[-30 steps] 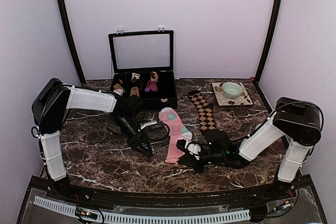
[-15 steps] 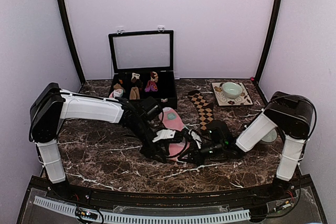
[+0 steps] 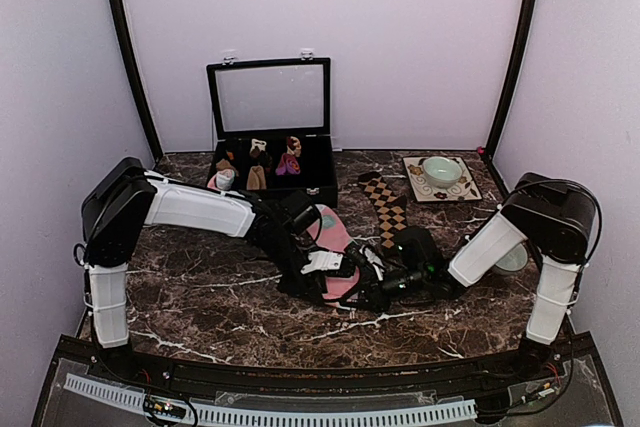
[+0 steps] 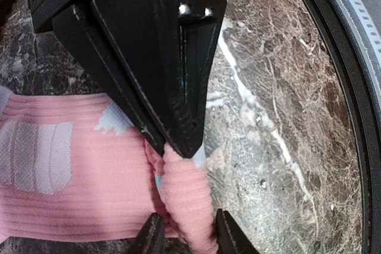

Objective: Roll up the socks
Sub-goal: Roll the sock at the center of the board.

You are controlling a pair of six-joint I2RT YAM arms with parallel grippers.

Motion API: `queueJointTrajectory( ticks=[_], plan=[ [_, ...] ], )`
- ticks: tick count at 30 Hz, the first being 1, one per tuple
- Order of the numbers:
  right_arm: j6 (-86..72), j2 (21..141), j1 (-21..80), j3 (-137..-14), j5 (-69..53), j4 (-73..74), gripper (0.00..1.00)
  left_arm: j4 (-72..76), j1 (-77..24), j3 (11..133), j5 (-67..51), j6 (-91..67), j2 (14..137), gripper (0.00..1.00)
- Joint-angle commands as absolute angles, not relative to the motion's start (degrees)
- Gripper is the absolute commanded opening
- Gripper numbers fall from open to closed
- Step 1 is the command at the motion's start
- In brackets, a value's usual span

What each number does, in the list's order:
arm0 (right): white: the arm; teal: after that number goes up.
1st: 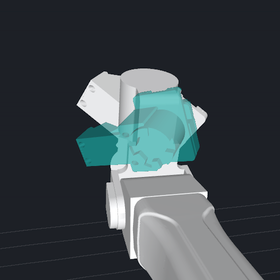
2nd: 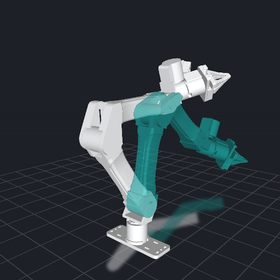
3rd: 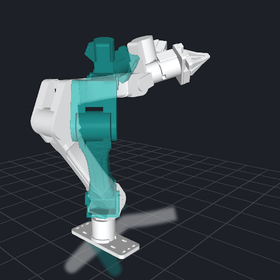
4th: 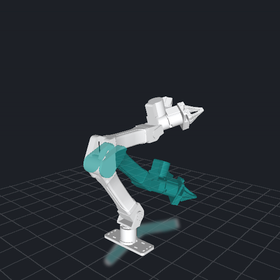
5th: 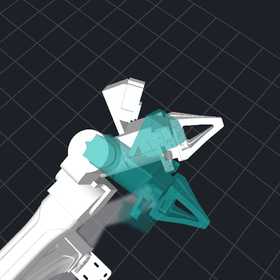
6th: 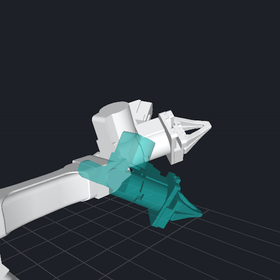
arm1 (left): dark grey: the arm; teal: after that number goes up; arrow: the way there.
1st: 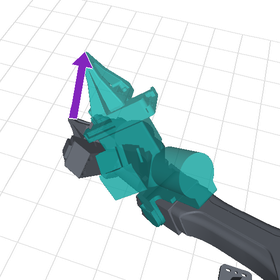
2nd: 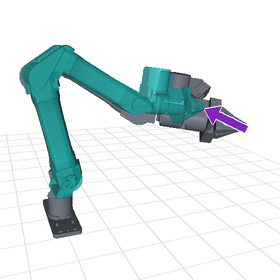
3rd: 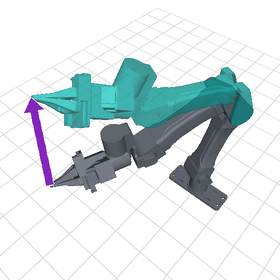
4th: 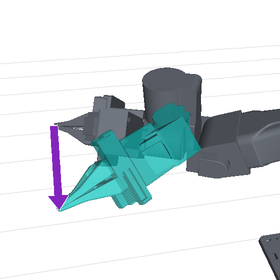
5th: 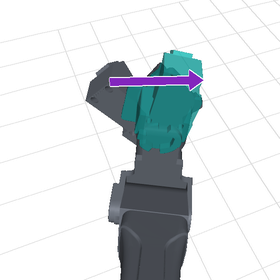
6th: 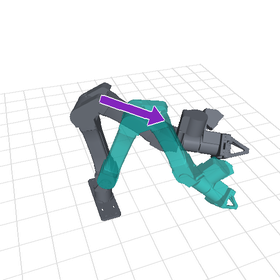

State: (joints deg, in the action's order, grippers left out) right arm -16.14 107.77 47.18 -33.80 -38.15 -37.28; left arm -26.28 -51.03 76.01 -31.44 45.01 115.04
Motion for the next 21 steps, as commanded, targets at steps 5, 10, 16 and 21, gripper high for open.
queueJointTrajectory(
  ticks=[5, 10, 16, 21],
  plan=[
    [-18.03, 110.7, 46.22, -30.21, -32.48, -24.87, 0.04, -27.15, -51.33, 78.59, -31.76, 43.34, 118.24, 0.07],
    [-18.62, 109.44, 46.19, -29.46, -32.41, -26.59, 0.06, -30.21, -50.92, 79.71, -35.93, 41.14, 119.25, 0.01],
    [-19.11, 110.76, 46.22, -29.56, -33.32, -27.83, 0.04, -31.13, -50.8, 76.89, -37.35, 43.38, 115.84, 0.46],
    [-19.4, 111.68, 46.22, -29.24, -33.85, -29.19, 0.02, -29.31, -50.8, 76.24, -36.88, 44.13, 112.86, 0.49]
  ],
)
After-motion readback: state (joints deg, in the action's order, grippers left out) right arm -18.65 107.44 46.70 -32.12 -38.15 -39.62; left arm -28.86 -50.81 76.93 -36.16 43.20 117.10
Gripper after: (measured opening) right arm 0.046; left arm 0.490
